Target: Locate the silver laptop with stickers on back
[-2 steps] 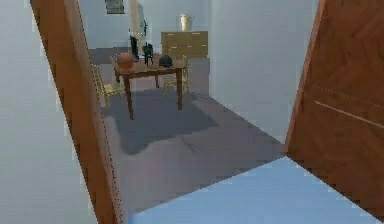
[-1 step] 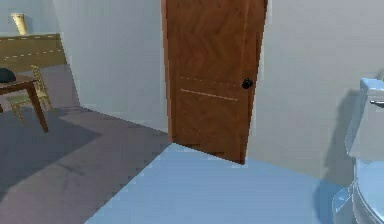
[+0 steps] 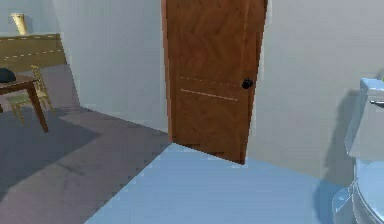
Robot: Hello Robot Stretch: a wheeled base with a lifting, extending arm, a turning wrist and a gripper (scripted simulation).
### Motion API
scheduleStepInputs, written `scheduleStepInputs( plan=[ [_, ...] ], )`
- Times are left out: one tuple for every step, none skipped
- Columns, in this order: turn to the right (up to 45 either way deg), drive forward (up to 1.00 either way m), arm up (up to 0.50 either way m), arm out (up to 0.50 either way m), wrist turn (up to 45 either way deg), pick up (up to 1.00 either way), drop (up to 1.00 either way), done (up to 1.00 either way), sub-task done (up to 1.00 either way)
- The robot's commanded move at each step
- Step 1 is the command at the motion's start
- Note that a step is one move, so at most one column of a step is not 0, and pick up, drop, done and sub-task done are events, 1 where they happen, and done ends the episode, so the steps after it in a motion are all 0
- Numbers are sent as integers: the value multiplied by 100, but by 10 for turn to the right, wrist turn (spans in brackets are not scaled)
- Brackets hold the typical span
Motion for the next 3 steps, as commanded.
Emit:
scheduleStepInputs(
  plan=[
    [450,0,0,0,0,0,0,0,0],
    [450,0,0,0,0,0,0,0,0],
    [150,0,0,0,0,0,0,0,0]
  ],
)
